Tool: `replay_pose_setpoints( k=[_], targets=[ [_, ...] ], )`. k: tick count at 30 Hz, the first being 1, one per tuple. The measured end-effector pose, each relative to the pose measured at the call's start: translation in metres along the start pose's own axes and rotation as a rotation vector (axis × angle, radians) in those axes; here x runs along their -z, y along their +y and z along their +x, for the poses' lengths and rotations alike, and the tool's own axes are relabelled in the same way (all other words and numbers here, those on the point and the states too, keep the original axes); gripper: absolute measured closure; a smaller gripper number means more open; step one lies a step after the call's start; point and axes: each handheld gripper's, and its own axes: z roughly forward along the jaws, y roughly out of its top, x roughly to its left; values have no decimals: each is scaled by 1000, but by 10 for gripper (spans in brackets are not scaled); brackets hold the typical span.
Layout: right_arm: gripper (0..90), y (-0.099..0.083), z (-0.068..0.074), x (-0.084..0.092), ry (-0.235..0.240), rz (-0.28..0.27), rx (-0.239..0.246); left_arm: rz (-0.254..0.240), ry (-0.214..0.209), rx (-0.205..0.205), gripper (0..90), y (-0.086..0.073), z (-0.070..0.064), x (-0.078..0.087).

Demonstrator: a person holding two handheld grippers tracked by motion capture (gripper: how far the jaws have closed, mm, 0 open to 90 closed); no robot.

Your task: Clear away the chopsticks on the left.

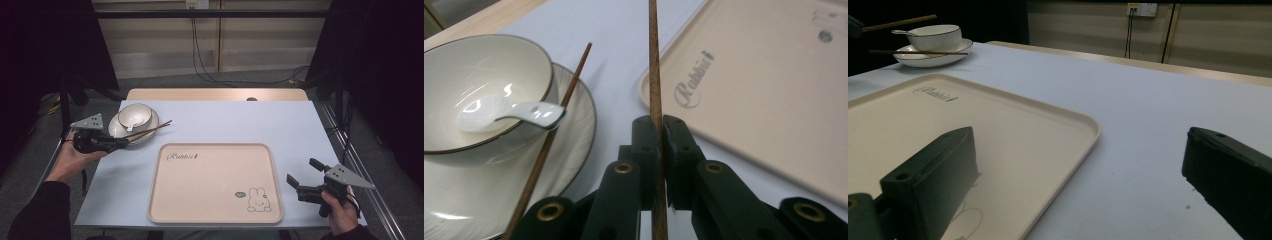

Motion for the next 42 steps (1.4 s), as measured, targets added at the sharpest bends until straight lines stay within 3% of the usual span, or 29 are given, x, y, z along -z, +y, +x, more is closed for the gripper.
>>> replay_pose_setpoints(
  k=[5,9,13,15,29,31,35,37,39,40,42],
  targets=[
    [9,0,0,-1,0,-2,1,-42,-16,60,850,3,-16,-4],
    [9,0,0,0,3,-2,0,-48,-19,92,850,6,-29,-7],
    [9,0,1,0,4,-1,1,-46,-11,125,851,8,-40,-9],
    [9,0,1,-1,3,-2,4,-47,0,169,852,8,-46,-10],
    [11,0,2,-1,-2,-3,6,-69,52,296,853,6,-94,-23],
    [11,0,2,-1,-3,-2,7,-64,79,310,853,8,-101,-26],
    [11,0,2,-1,-1,-2,8,-57,86,367,853,12,-115,-33],
    [11,0,3,-1,3,-4,7,-48,119,402,852,14,-122,-36],
    [11,0,2,-1,4,-1,10,-58,125,447,853,14,-127,-40],
    [11,0,2,-1,5,0,11,-64,147,481,852,13,-130,-42],
    [11,0,2,-1,2,-2,16,-57,178,507,852,11,-134,-46]
  ],
)
